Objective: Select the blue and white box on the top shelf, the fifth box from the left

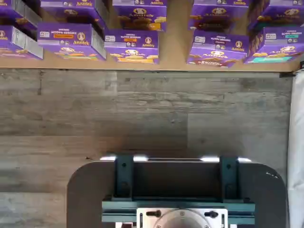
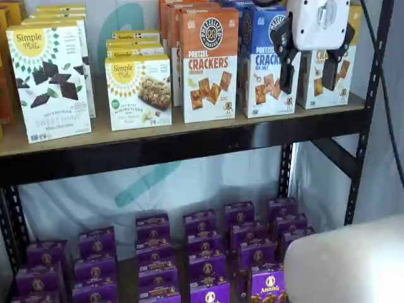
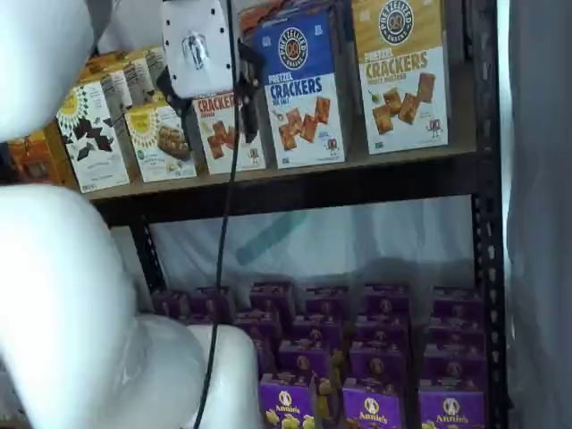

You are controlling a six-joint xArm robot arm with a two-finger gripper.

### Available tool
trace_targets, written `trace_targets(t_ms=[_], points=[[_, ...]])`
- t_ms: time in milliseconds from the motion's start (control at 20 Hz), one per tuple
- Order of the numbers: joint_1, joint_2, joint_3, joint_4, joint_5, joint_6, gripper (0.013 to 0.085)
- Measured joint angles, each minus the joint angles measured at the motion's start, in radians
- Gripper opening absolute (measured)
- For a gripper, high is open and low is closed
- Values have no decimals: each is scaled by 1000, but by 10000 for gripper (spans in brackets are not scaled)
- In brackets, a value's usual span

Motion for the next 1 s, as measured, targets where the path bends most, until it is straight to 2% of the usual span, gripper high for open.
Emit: trace_targets(t_ms=[50, 100, 150, 300, 600, 800, 1000], points=[[-21, -1, 2, 24, -1, -11, 850], [-63, -4, 6, 68, -4, -31, 850], [-76, -6, 8, 85, -6, -38, 850], [-75, -6, 12, 93, -14, -38, 850], [-8, -8, 38, 17, -77, -5, 850], [-2, -1, 43, -8, -139, -7, 850], [-8, 40, 7, -33, -173, -19, 850]])
